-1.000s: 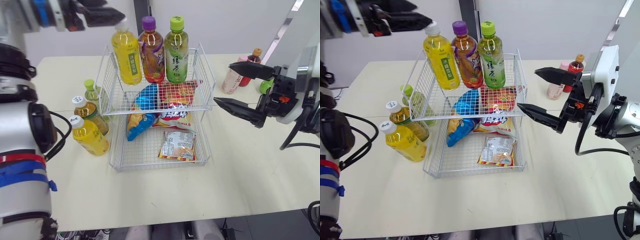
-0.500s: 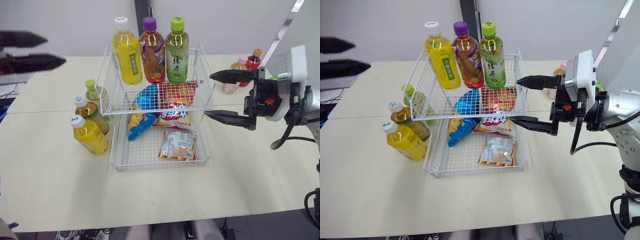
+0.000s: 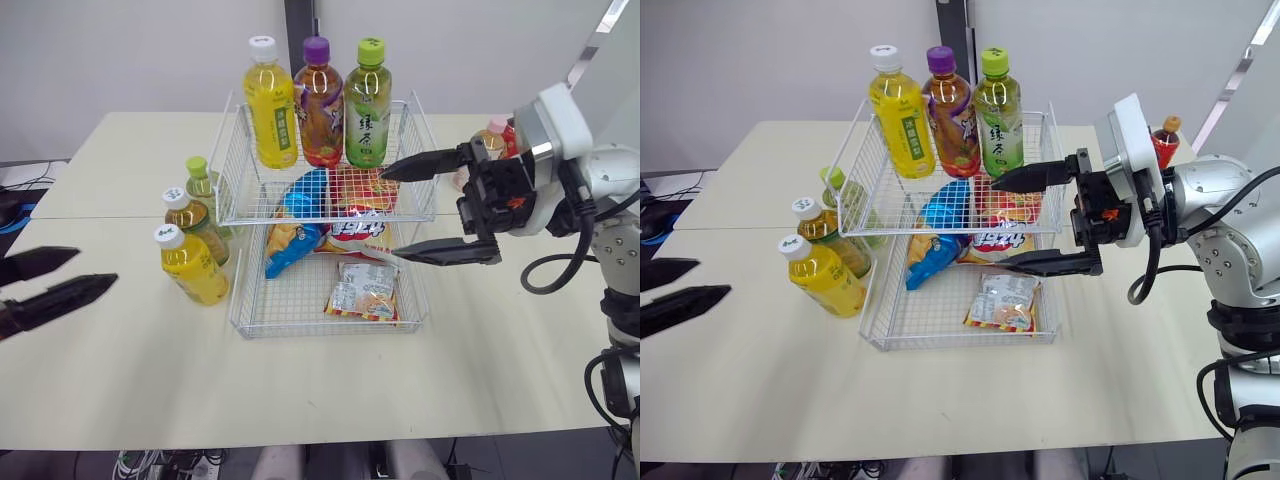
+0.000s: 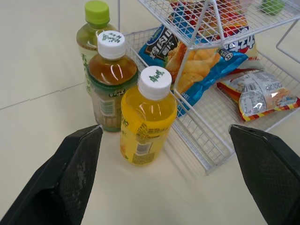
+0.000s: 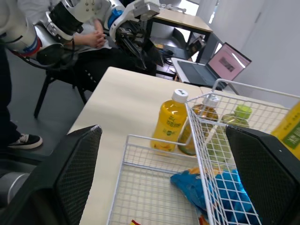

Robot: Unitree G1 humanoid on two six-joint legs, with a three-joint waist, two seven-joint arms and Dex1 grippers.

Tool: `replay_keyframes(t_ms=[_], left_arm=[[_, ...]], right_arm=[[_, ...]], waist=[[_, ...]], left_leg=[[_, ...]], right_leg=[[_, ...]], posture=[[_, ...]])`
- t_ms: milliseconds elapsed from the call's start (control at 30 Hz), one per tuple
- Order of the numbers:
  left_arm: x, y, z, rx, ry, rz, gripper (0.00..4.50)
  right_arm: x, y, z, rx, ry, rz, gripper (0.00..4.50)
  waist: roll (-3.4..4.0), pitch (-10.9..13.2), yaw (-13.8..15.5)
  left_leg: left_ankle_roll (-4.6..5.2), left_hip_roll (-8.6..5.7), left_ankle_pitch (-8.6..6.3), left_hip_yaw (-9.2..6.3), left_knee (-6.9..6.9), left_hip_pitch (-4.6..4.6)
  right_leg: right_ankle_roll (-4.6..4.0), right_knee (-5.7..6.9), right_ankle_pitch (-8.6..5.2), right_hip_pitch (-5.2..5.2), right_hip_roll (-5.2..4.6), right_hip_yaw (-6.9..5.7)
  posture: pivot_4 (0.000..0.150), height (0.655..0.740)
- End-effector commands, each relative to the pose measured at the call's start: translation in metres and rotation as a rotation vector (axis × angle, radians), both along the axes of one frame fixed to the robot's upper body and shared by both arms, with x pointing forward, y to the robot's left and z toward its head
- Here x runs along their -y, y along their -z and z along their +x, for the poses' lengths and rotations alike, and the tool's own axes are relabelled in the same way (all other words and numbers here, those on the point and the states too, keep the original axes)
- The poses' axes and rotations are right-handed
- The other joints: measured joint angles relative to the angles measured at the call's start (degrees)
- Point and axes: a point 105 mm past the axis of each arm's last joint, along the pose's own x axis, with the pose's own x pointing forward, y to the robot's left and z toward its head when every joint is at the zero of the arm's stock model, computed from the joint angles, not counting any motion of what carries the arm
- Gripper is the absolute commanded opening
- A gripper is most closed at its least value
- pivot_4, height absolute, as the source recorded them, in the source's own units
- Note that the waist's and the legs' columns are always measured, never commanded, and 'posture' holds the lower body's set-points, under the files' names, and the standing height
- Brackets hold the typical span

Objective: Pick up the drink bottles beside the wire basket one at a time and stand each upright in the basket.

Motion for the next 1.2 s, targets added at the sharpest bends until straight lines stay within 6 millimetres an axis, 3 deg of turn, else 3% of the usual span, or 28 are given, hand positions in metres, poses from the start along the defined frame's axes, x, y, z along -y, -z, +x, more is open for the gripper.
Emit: replay_keyframes(t_ms=[33,233,567,833,1133,1200], left_arm=[[0.008,-0.007,0.014,0.113,-0.082,0.014,4.49],[0.031,-0.005,0.038,0.215,-0.150,-0.055,4.49],[0.034,-0.003,0.071,0.277,-0.355,0.000,4.49],[0.050,0.009,0.078,0.241,-0.344,-0.001,4.49],[0.053,0.020,0.081,0.220,-0.349,0.034,4.49],[0.052,0.021,0.082,0.216,-0.355,0.038,4.11]], right_arm=[[-0.001,-0.007,-0.006,0.038,-0.029,0.008,4.50],[-0.001,-0.005,-0.006,0.045,-0.017,0.008,4.50],[0.000,-0.003,-0.008,0.040,-0.002,0.011,4.50],[0.001,-0.002,-0.009,0.043,0.007,0.015,4.50],[0.002,-0.001,-0.010,0.040,0.016,0.012,4.50],[0.003,-0.001,-0.009,0.040,0.018,0.011,4.50]], waist=[[-0.01,0.0,0.1],[-0.04,0.0,0.0],[-0.05,-0.1,-0.1],[-0.05,-0.1,-0.2],[-0.05,-0.1,-0.1],[-0.05,-0.1,-0.1]], left_leg=[[0.00,-0.03,0.00,-0.02,0.01,0.00],[0.00,-0.04,0.00,0.03,0.03,0.01],[0.00,-0.03,0.00,0.06,0.02,0.01],[0.00,-0.02,0.00,0.06,0.02,0.01],[0.00,-0.02,0.00,0.06,0.02,0.01],[0.00,-0.03,0.00,0.07,0.02,0.01]], right_leg=[[0.00,0.02,0.01,0.00,-0.01,-0.04],[0.01,0.02,0.11,-0.01,-0.01,0.00],[-0.01,0.03,0.12,-0.02,0.24,0.03],[-0.01,0.03,0.12,-0.02,0.28,0.03],[-0.01,0.03,0.12,-0.01,0.28,0.03],[-0.01,0.02,0.12,-0.01,0.28,0.04]], posture=[[0.150,0.7400],[0.150,0.7400],[0.150,0.7400],[0.150,0.7400],[0.150,0.7400],[0.150,0.7400]])
